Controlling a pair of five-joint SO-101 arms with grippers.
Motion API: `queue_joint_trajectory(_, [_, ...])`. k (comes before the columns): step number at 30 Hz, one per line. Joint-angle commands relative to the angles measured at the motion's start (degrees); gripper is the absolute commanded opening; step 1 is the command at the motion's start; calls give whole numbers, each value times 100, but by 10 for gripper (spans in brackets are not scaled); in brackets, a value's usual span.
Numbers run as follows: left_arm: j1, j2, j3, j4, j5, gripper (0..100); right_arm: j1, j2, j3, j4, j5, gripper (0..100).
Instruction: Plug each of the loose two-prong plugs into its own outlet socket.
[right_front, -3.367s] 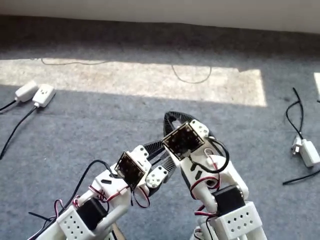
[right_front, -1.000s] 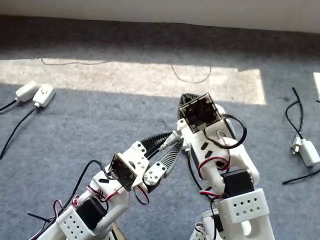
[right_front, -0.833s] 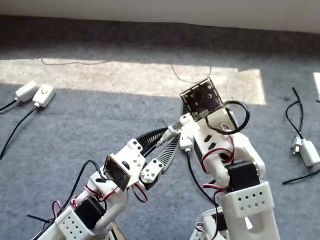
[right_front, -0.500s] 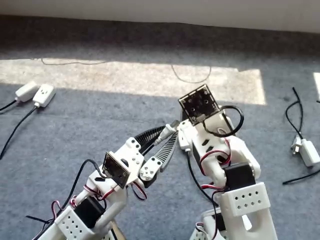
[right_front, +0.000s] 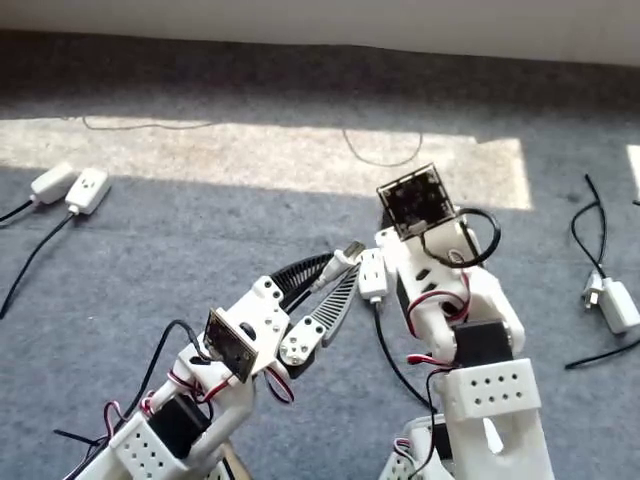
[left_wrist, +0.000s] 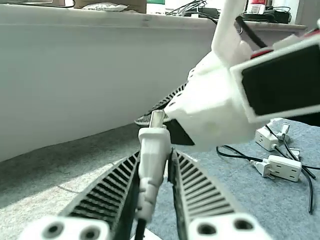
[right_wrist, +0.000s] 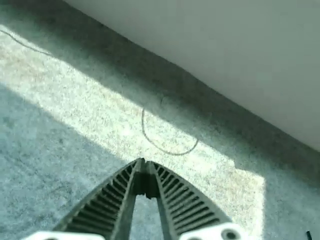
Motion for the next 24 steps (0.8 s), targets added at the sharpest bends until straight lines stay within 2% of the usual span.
queue_joint_trajectory(1, [31, -31, 75, -97, 44, 6, 31, -48, -1341, 593, -9, 6])
queue_joint_trajectory(4, [31, -31, 75, -97, 44, 6, -215, -48, -2123, 1332, -35, 6])
queue_joint_trajectory(8, [31, -31, 75, -97, 44, 6, -1077, -48, -2527, 2281, -9, 6])
queue_joint_trajectory(11, [31, -31, 75, -97, 44, 6, -1604, -48, -2545, 2563, -9, 6])
queue_joint_trajectory(14, [31, -22, 75, -97, 44, 6, -1815, -48, -2519, 2598, -9, 6])
queue_joint_trajectory(17, [22, -31, 75, -97, 44, 6, -1657, -13, -2413, 2607, -9, 6])
queue_joint_trajectory(21, [-4, -66, 75, -97, 44, 6, -804, -48, -1429, 2316, -9, 6])
queue_joint_trajectory(24, [-4, -75, 57, -97, 44, 6, -119, -48, -215, 1710, -9, 6])
